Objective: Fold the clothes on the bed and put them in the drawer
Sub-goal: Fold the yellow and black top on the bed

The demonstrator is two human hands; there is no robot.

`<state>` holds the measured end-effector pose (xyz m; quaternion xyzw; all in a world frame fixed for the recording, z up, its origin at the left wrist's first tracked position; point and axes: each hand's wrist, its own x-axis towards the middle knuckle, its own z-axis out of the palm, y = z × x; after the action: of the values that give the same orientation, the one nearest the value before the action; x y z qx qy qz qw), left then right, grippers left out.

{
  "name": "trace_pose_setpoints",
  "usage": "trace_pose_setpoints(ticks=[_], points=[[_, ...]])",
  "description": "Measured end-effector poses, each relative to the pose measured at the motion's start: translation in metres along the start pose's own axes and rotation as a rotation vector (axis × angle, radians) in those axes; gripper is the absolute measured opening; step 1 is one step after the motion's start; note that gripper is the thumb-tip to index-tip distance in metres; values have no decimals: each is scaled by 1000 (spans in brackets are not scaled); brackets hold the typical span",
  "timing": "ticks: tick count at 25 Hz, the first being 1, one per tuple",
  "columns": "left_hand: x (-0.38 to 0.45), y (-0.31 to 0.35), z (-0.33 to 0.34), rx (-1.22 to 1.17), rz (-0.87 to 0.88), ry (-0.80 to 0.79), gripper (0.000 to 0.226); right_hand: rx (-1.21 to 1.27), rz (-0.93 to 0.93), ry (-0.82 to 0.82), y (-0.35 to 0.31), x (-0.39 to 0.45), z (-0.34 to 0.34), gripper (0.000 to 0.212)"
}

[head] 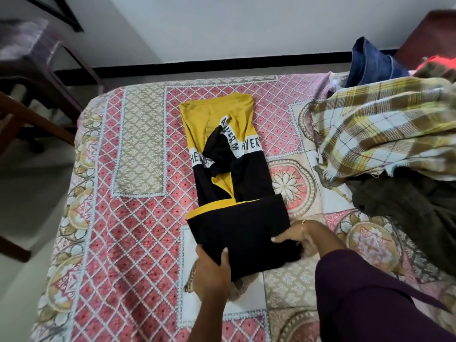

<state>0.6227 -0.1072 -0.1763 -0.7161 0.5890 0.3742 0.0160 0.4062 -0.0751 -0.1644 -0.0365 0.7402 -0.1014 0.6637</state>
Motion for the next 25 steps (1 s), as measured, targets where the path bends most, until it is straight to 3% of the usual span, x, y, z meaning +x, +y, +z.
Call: trace_pose_setpoints(ticks=[3,5,7,9,11,13,15,17,19,23,25], points=[[17,18,-15,-396,-60,-8,36,202,-16,-21,-18,-16,-9,31],[48,52,-35,-828,-264,-58,5,417,-108,-25,-43,-26,-24,12],[86,87,-58,-1059,-437,-217,21,702,-169,-64,-77,-29,-37,16],[121,121,-80,-1223,-466,-264,30,876,-236,-90,-115,-23,-40,23],[147,147,-96,-1320,-429,-219,33,981,-316,-110,-149,-13,-38,28],[172,163,-103,-1403,-325,-117,21,1044,-388,-81,-179,1,-37,31],[188,160,-99,-1186,-196,97,28,913,-439,137,-193,24,-35,30],[181,139,-78,-464,-90,338,37,440,-465,567,-185,48,-30,26],[156,118,-52,-135,-35,439,46,45,-551,856,-168,62,-24,28],[131,109,-17,-116,-142,422,57,-104,-607,1004,-154,69,-12,41],[120,110,-8,-215,-73,444,50,-161,-555,1012,-142,65,-7,45]])
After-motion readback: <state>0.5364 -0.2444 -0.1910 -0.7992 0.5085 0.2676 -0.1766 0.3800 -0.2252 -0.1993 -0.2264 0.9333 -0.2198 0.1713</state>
